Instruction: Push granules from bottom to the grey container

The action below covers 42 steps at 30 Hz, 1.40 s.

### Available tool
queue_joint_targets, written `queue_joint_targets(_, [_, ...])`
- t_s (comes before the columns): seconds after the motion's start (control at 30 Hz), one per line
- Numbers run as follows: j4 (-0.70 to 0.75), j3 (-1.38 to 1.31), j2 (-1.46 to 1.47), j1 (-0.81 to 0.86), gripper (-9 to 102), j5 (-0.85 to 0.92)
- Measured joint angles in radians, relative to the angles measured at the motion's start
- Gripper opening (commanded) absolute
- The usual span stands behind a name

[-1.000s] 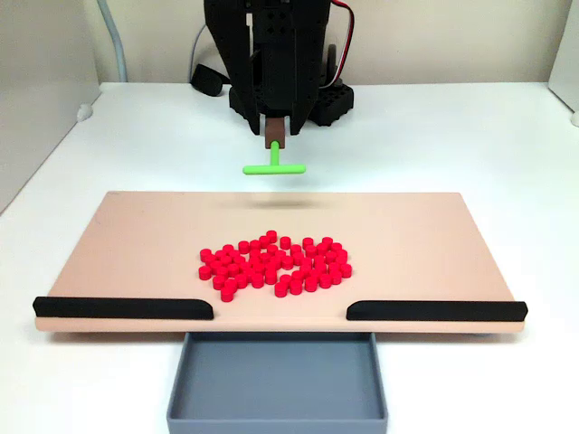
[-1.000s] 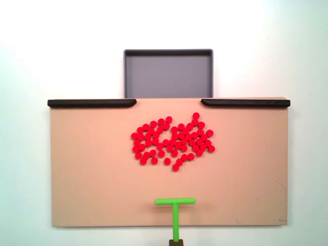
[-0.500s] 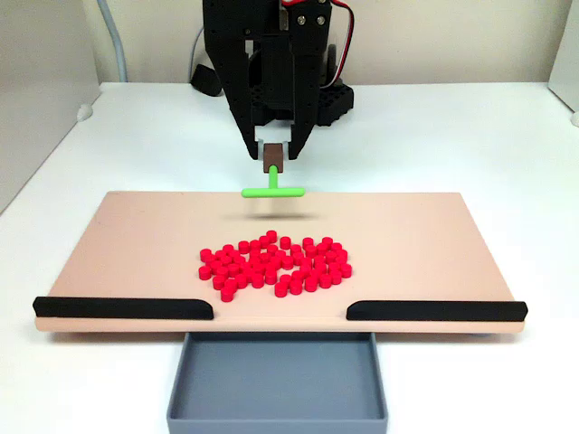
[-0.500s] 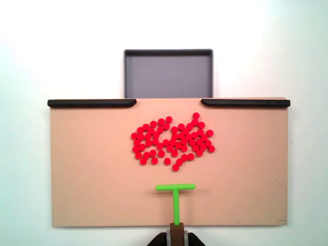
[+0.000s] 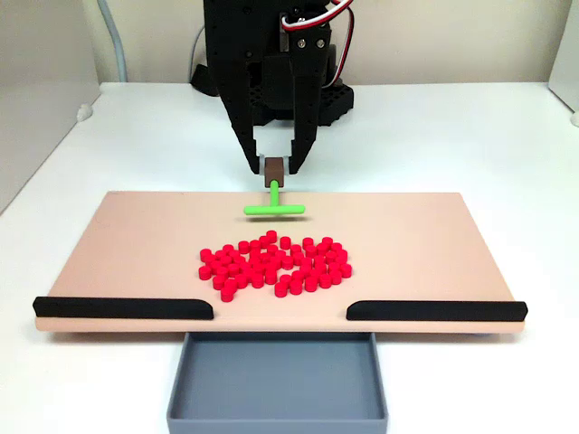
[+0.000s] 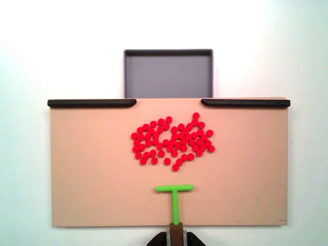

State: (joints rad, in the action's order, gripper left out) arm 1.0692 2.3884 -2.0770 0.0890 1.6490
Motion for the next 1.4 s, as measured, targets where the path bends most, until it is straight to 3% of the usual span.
queue_joint_targets(0.27, [-0.077, -0.002, 0.052, 0.0, 0, -0.028])
queue_joint_targets(1.4, [-0.097, -0.196, 0.282, -0.031, 0, -0.028])
